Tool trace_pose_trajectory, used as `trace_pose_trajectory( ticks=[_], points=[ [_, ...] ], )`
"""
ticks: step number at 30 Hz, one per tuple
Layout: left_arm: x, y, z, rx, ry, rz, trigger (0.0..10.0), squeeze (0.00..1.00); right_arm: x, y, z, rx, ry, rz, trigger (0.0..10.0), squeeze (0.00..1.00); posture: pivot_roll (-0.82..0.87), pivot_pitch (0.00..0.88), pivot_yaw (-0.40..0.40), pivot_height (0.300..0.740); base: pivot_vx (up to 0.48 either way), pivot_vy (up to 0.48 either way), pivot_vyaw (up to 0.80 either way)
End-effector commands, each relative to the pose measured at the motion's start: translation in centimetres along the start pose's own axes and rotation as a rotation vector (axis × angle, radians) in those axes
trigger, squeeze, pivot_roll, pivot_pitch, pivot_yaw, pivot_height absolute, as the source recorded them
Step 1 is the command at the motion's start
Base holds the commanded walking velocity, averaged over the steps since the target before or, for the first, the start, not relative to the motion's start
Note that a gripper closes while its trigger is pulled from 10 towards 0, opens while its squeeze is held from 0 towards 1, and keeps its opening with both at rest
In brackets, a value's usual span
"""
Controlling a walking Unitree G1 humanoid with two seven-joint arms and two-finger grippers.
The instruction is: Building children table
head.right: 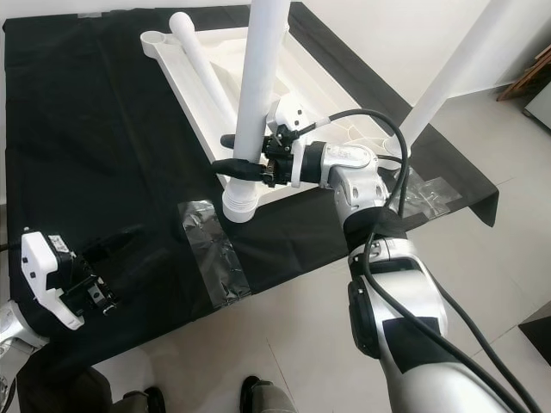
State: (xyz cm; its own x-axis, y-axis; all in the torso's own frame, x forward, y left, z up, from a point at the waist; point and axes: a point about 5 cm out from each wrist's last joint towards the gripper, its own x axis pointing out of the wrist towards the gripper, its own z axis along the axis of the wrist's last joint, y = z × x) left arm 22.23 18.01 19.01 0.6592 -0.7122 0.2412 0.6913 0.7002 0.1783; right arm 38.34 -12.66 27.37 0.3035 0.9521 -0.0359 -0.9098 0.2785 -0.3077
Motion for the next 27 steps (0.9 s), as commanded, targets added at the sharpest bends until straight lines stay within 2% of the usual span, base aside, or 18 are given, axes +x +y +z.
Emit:
trace_pose_trajectory(
  ticks=[1,2,3,5,6,7,8,10,12,15,20,21,22,23,24,25,26,27],
  points=[
    [-0.2,0.0,0.0,0.011,0.014,-0.008,10.0,0.0,-1.1,-0.6,-0.8,-0.035,0.037,-0.125,0.0,0.0,0.05,0.254,-0.158,0.74,0.0,0.0,0.0],
    [-0.2,0.0,0.0,0.011,0.014,-0.008,10.0,0.0,-1.1,-0.6,-0.8,-0.035,0.037,-0.125,0.0,0.0,0.05,0.254,-0.158,0.74,0.0,0.0,0.0],
    [-0.1,0.0,0.0,0.011,0.014,-0.008,10.0,0.0,-1.3,-0.8,-1.0,-0.05,0.048,-0.192,0.0,0.0,0.05,0.254,-0.158,0.74,0.0,0.0,0.0],
    [-0.1,0.0,0.0,0.011,0.014,-0.007,10.0,0.0,-1.3,-0.6,-2.3,-0.001,0.054,-0.35,0.0,0.0,0.04,0.252,-0.166,0.74,0.0,0.0,0.0],
    [-0.1,0.0,-0.1,0.009,0.013,-0.008,10.0,0.0,-0.7,-0.2,-3.7,0.095,0.005,-0.637,0.0,0.0,0.03,0.245,-0.175,0.74,0.0,0.0,0.0],
    [-0.1,0.0,-0.1,0.008,0.013,-0.009,10.0,0.0,-0.7,0.2,-4.8,0.176,-0.012,-0.852,0.0,0.0,0.03,0.245,-0.175,0.74,0.0,0.0,0.0],
    [-0.1,0.0,-0.1,0.008,0.013,-0.009,10.0,0.0,-0.7,0.2,-4.8,0.176,-0.012,-0.852,0.0,0.0,0.03,0.245,-0.175,0.74,0.0,0.0,0.0],
    [0.0,0.1,-0.3,0.011,0.023,-0.017,10.0,0.0,1.6,5.5,-8.1,0.254,0.092,-0.926,0.0,0.0,0.04,0.253,-0.135,0.74,0.0,0.0,0.0],
    [0.1,0.2,-0.3,0.006,0.022,-0.025,10.0,0.0,3.7,8.4,-8.7,0.255,0.131,-0.834,0.0,0.0,0.03,0.239,-0.118,0.74,0.0,0.0,0.0],
    [0.5,0.4,-0.2,0.008,0.012,-0.031,10.0,0.0,4.9,8.6,-8.6,0.223,0.128,-0.758,0.0,0.0,0.04,0.233,-0.129,0.74,0.0,0.0,0.0],
    [0.6,0.2,-0.2,0.005,0.002,-0.037,10.0,0.0,4.8,7.4,-7.7,0.192,0.126,-0.799,0.0,0.0,0.03,0.223,-0.131,0.74,0.0,0.0,0.0],
    [0.5,0.1,-0.3,0.002,0.004,-0.039,10.0,0.0,4.7,7.2,-7.4,0.176,0.139,-0.825,4.6,0.0,0.03,0.223,-0.129,0.74,0.0,0.0,0.0],
    [0.5,0.1,-0.3,0.002,0.004,-0.039,10.0,0.0,4.7,7.2,-7.4,0.176,0.139,-0.825,4.6,0.0,0.03,0.223,-0.129,0.74,0.0,0.0,0.0],
    [0.5,0.1,-0.4,0.001,0.007,-0.04,10.0,0.0,4.4,6.7,-6.4,0.164,0.125,-0.855,10.0,0.22,0.03,0.222,-0.124,0.74,0.0,0.0,0.0],
    [0.5,0.2,-0.3,0.002,0.007,-0.04,10.0,0.0,4.4,6.5,-5.9,0.166,0.113,-0.857,10.0,0.9,0.03,0.22,-0.12,0.74,0.0,0.0,0.0],
    [0.5,0.2,-0.3,0.002,0.007,-0.04,10.0,0.0,4.4,6.5,-5.9,0.166,0.113,-0.857,10.0,0.9,0.03,0.22,-0.12,0.74,0.0,0.0,0.0],
    [0.5,0.2,-0.3,0.003,0.007,-0.04,10.0,0.0,4.3,6.4,-5.6,0.169,0.104,-0.856,10.0,1.0,0.03,0.22,-0.12,0.74,0.0,0.0,0.0],
    [0.6,0.3,-0.2,0.005,0.005,-0.041,10.0,0.0,4.5,6.1,-5.1,0.19,0.085,-0.834,10.0,1.0,0.03,0.22,-0.119,0.74,0.0,0.0,0.0]
  ],
)
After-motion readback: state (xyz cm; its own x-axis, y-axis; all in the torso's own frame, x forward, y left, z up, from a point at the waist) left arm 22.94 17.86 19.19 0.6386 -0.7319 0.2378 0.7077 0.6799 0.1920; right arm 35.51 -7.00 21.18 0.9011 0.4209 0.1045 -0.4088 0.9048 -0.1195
